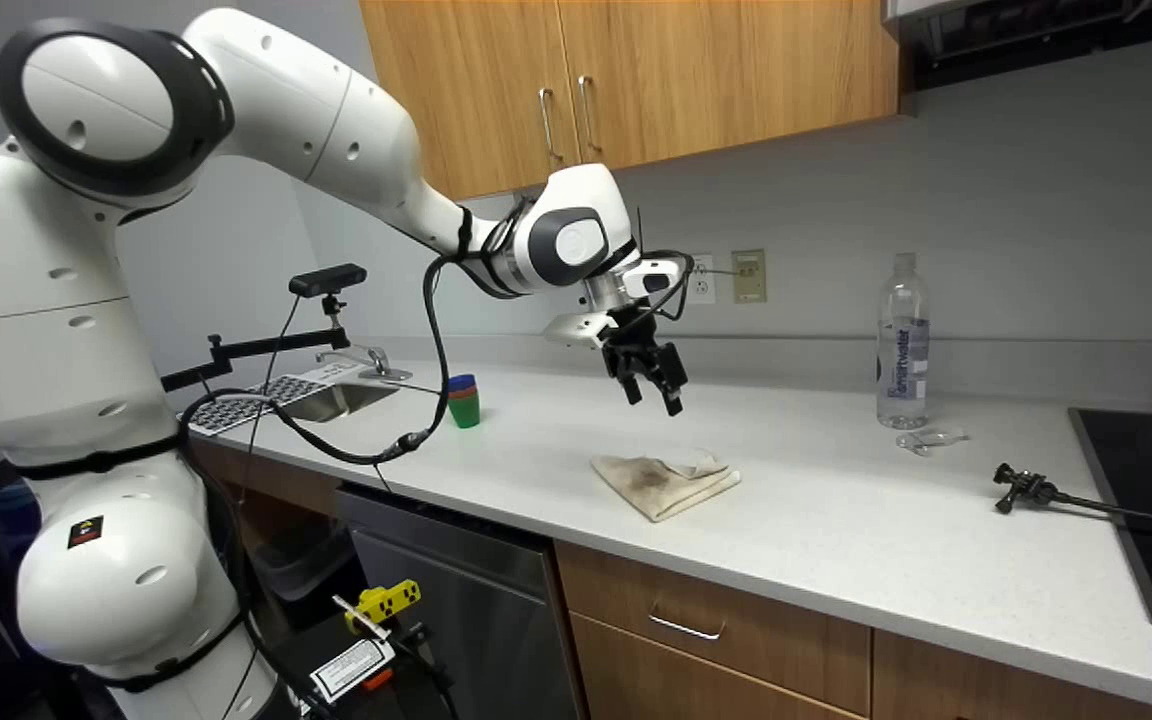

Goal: Unfold the towel

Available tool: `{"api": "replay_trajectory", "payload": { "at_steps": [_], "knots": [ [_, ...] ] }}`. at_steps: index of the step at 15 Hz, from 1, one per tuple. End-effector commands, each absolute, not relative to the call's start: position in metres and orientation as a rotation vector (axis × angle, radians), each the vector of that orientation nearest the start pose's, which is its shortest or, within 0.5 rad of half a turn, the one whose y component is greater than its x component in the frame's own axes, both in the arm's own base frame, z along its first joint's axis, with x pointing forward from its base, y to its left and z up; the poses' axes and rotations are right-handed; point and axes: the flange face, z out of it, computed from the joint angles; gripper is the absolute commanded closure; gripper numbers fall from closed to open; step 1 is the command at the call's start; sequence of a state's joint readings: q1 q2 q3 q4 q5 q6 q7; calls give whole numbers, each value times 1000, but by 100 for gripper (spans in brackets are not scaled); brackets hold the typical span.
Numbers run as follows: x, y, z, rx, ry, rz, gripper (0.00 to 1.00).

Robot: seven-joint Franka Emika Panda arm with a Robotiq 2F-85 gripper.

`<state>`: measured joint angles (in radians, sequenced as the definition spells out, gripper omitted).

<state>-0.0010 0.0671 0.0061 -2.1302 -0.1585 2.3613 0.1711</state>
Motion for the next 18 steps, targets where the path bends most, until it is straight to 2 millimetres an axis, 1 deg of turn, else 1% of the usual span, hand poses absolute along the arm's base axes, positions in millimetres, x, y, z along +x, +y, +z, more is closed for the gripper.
{"api": "replay_trajectory", "payload": {
  "at_steps": [1,2,4,5,7,9,10,13,16,18],
  "knots": [
    [603,-3,363,-3298,-4,-306,0],
    [610,-3,357,-3309,-15,-311,0],
    [619,-3,355,-3320,-21,-342,0],
    [603,-3,352,-3300,-10,-292,0],
    [611,-4,350,-3307,-17,-300,0],
    [614,-3,351,-3306,-18,-307,0],
    [616,-6,349,-3318,-8,-346,0],
    [620,-10,341,-3306,6,-358,0],
    [624,-11,325,-3304,-33,-362,0],
    [624,-6,311,-3310,-62,-357,0]
  ]
}}
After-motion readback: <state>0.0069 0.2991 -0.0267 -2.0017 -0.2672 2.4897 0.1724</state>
